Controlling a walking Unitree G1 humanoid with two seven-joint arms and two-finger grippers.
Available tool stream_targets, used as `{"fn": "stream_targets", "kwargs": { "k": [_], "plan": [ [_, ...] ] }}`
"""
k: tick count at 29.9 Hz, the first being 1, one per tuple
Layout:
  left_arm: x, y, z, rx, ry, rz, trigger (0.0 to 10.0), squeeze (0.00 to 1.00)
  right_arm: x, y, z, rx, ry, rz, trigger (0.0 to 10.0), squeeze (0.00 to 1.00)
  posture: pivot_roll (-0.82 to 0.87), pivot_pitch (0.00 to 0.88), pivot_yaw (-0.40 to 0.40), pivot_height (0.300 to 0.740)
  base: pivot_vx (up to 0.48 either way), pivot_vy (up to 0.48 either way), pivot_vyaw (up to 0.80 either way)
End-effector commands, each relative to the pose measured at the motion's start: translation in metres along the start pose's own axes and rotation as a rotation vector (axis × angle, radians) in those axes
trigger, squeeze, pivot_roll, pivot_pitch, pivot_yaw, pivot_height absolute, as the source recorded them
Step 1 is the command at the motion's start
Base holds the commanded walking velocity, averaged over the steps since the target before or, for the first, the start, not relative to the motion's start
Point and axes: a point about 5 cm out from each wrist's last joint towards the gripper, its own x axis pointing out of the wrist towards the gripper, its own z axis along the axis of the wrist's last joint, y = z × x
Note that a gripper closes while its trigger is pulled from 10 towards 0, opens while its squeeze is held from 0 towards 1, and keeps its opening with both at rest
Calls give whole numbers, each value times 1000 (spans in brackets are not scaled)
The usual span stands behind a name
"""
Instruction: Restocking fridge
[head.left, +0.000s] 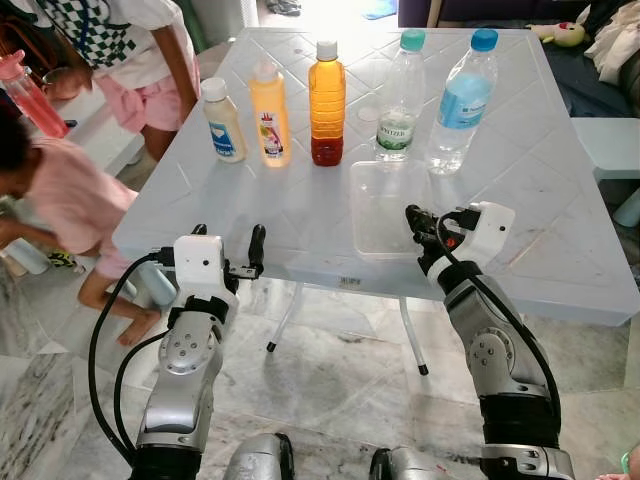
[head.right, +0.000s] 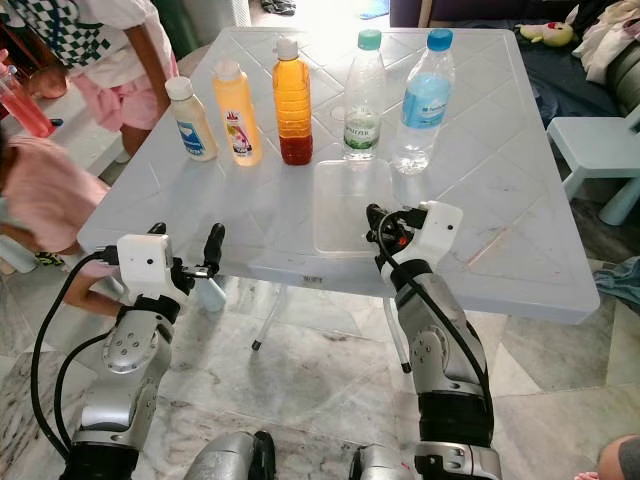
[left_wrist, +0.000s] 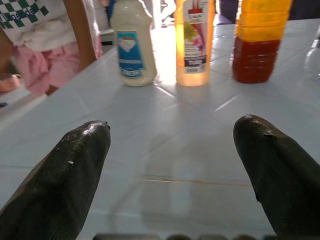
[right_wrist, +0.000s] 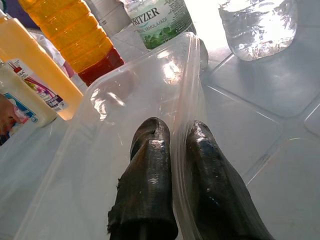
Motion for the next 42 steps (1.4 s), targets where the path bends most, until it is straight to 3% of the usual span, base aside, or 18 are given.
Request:
{"fn": "stream_targets", "kwargs": {
  "k": [1,7,21,42],
  "plan": [
    [0,5,-3,28,17,34,10000,0,-3,1,-4,-37,20,11,10000,0,56,103,64,740,0,0,0],
    [1,7,-4,40,18,45,10000,0,-4,11,-2,-121,-4,73,10000,0,55,100,64,740,0,0,0],
    [5,7,-5,53,26,92,10000,0,-2,12,7,-125,-48,79,10000,0,53,91,62,740,0,0,0],
    [4,7,-9,55,37,88,10000,0,-1,10,2,-131,-40,67,10000,0,53,88,59,740,-379,0,0]
  ]
}}
